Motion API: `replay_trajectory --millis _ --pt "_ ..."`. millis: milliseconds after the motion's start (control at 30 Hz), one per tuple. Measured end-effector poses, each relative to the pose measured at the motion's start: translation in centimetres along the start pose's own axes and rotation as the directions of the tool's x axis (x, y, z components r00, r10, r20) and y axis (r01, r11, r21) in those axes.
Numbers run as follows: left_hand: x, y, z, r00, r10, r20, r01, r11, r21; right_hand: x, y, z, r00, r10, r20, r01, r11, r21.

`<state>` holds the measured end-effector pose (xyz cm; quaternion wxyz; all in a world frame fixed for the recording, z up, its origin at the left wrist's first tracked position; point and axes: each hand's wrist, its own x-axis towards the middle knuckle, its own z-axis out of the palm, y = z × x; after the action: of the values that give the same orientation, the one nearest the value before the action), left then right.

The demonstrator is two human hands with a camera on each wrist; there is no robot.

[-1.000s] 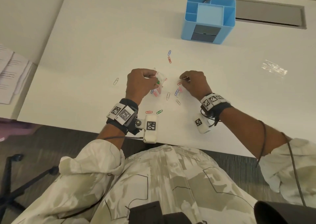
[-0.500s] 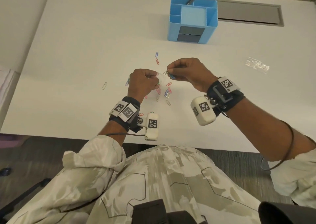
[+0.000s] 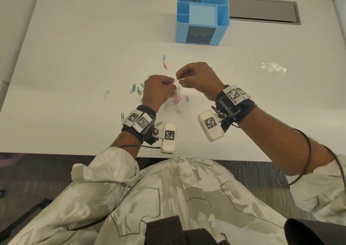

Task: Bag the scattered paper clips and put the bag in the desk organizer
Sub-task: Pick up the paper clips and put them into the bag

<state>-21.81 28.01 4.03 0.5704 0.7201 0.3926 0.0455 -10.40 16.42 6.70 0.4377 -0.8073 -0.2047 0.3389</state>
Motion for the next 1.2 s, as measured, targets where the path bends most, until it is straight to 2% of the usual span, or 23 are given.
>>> replay_trajectory --millis 167,233,300,400,467,533,633,767,1000,1200 --pt "0.1 -0.2 0.1 1.0 -0.013 0.006 0.013 0.999 -0.046 0.1 0.6 -0.5 0.981 -0.123 -0.151 0.11 0.99 -0.091" --pt "0.1 -0.3 -0.2 1.0 -0.019 -0.002 0.018 0.998 -0.057 0.4 1.6 -0.8 0.977 -0.106 -0.187 0.086 0.99 -0.108" --pt "0.2 -0.4 -0.7 1.0 -0.024 -0.017 0.023 0.997 -0.071 0.6 3.3 -0.9 0.984 -0.06 -0.17 0.027 0.982 -0.188" --pt "0.3 -0.6 -1.5 0.999 -0.03 -0.039 0.027 0.996 -0.086 0.9 6.2 -0.5 0.996 0.052 -0.066 -0.071 0.941 -0.332" --pt "0.5 -0.7 -2.2 0.998 -0.04 -0.055 0.035 0.995 -0.094 1.0 7.8 0.4 0.995 0.095 0.006 -0.083 0.896 -0.435" --pt "0.8 -1.0 -2.8 0.996 -0.051 -0.069 0.045 0.995 -0.094 0.9 8.8 1.7 0.997 0.083 0.007 -0.069 0.866 -0.496" --pt "1.0 -1.4 -3.3 0.995 -0.057 -0.081 0.05 0.995 -0.086 0.4 9.1 3.7 0.999 0.006 -0.052 -0.031 0.864 -0.502" --pt "1.0 -1.8 -3.8 0.994 -0.057 -0.092 0.05 0.996 -0.08 0.5 8.6 6.2 0.994 -0.089 -0.065 0.043 0.858 -0.511" --pt "0.9 -2.2 -4.3 0.993 -0.058 -0.101 0.049 0.994 -0.098 0.8 7.9 7.2 0.993 -0.09 -0.073 0.041 0.863 -0.504" --pt "0.7 -2.6 -4.4 0.993 -0.06 -0.101 0.05 0.994 -0.1 1.1 7.9 6.4 0.996 0.035 -0.08 -0.062 0.932 -0.358"
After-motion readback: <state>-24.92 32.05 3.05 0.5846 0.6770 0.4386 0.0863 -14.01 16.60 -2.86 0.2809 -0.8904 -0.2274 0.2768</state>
